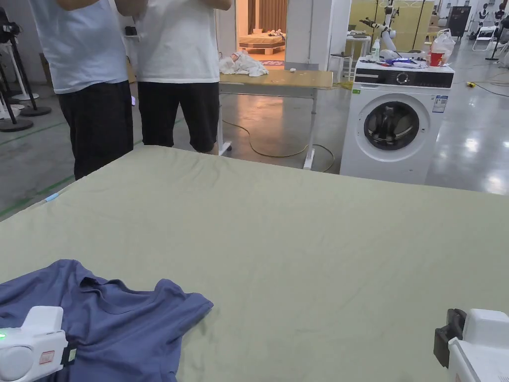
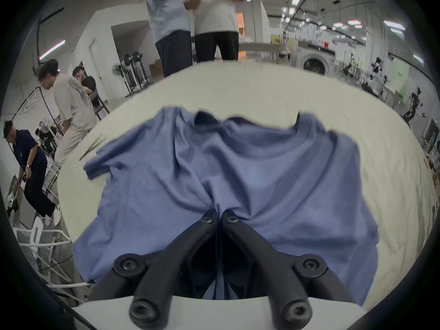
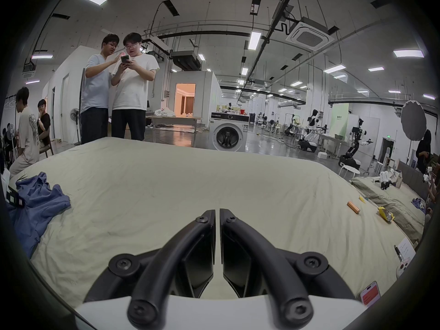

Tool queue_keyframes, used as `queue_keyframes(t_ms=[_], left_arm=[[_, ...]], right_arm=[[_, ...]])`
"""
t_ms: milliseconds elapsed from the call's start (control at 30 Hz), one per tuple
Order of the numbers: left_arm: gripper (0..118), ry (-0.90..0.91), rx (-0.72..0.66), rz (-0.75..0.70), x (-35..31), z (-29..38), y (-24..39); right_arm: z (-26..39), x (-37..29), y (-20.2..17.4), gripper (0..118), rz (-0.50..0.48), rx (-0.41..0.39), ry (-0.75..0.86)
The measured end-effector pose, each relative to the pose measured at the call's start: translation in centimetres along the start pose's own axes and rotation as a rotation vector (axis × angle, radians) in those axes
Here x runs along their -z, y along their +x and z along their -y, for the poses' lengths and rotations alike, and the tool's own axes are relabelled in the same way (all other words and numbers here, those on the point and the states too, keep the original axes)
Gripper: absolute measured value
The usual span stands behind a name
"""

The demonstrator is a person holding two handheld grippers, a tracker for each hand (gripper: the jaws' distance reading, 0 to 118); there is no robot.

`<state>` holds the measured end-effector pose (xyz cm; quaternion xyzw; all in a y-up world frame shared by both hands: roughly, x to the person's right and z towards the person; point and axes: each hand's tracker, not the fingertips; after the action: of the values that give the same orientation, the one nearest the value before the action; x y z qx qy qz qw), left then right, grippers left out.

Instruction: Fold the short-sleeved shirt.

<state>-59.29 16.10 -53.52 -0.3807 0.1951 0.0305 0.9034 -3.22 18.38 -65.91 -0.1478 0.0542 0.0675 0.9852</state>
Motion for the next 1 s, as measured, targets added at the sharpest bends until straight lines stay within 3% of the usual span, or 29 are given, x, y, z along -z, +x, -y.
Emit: queue_keyframes(t_ms=[200, 533, 733, 1000], left_arm=[[0, 0.176, -0.054, 0.096, -4.6, -4.6, -0.2], [0, 0.523, 0.024, 0.268, -13.2, -14.6, 5.1], [0, 0.646, 0.134, 0.453, -17.9, -20.0, 12.9], [0, 0.65, 0.223, 0.685, -18.8, -22.4, 25.5]], right_arm=[[-0.4, -0.2, 0.0, 3, 0.0, 0.004, 0.022], [-1.4, -1.2, 1.0, 3, 0.009, 0.028, 0.054], [-1.9, -2.4, 3.0, 3, 0.034, 0.055, 0.083], [-1.8, -4.5, 7.2, 3, 0.107, 0.082, 0.113]])
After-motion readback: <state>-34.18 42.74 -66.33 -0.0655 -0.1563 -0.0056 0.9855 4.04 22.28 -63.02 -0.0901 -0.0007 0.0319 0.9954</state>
